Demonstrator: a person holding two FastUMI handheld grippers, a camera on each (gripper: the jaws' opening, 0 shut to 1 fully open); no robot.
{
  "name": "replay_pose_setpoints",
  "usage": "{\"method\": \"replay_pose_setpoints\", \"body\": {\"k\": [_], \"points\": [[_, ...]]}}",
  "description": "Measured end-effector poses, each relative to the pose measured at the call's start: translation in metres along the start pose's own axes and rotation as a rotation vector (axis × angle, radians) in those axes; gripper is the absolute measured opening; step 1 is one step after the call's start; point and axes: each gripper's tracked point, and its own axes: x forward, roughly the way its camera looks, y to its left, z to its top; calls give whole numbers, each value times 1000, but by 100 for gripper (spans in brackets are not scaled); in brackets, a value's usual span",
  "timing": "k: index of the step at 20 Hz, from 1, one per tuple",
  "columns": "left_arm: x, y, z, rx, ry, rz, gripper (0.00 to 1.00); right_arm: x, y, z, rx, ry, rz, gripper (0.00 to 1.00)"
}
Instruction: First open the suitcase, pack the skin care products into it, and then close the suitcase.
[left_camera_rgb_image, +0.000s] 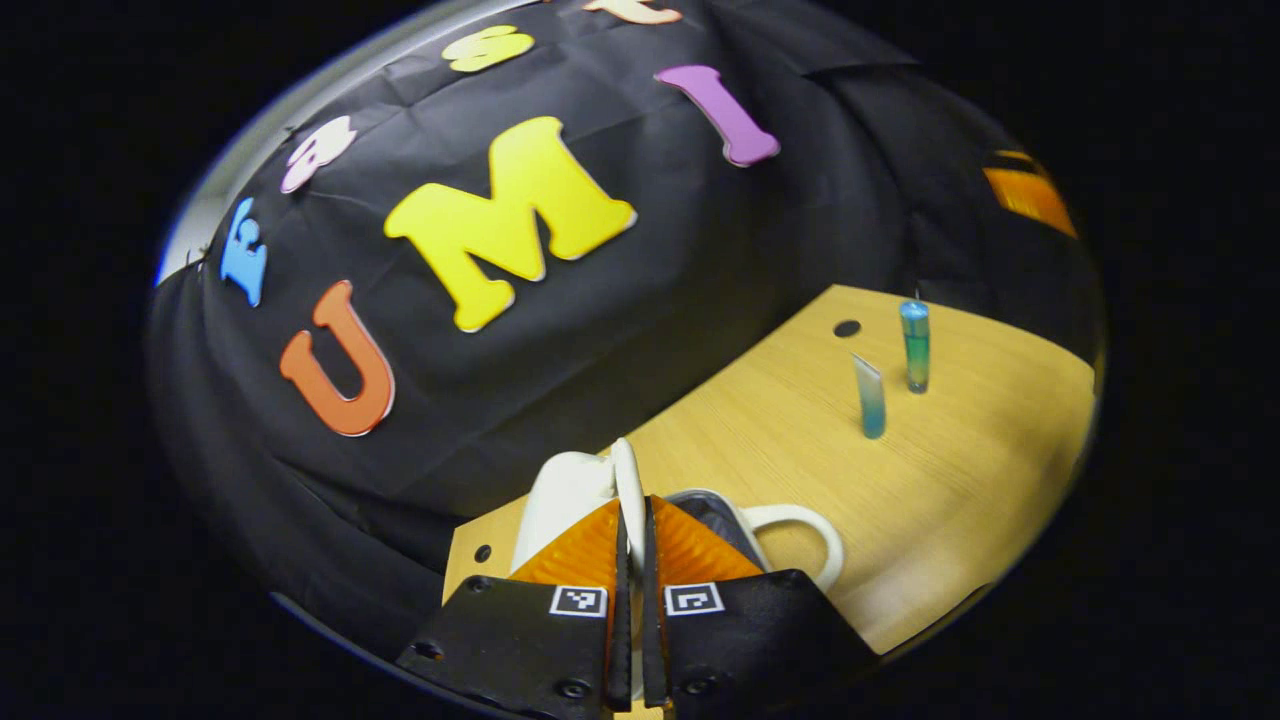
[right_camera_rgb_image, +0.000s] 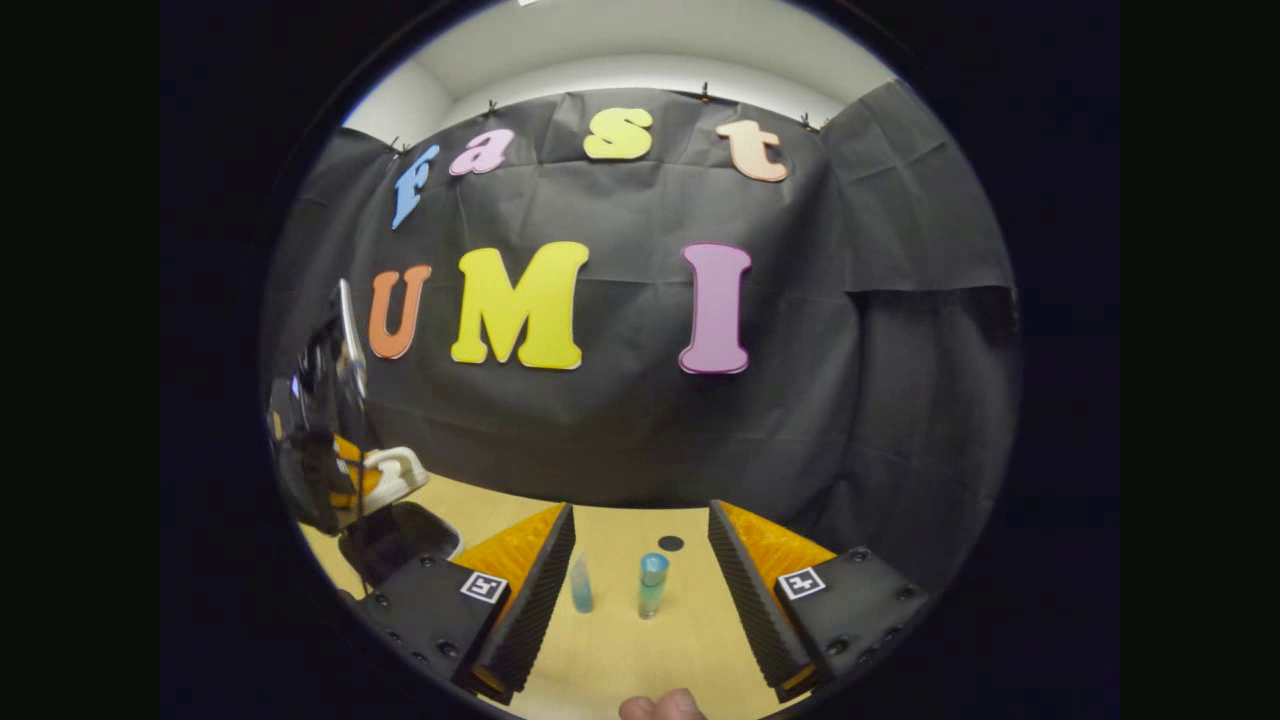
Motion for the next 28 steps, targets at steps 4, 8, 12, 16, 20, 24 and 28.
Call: {"method": "replay_pose_setpoints", "body": {"k": [4,8,12,16,20,24,28], "points": [[-6,97,-10,-183,-106,86,7,-1,40,10,1,-3,23,79],[-6,190,-61,-275,-139,225,7,-5,76,17,-29,-2,34,79],[11,261,-136,-453,-121,286,7,-6,106,25,-50,4,39,77],[38,287,-240,-710,-11,281,8,-12,123,20,-83,27,31,77],[67,258,-306,-836,133,250,8,-13,127,8,-122,75,23,79],[91,241,-352,-889,215,212,11,-10,136,-1,-151,105,34,79],[98,236,-373,-819,289,218,22,-9,147,-5,-164,117,57,80]]}}
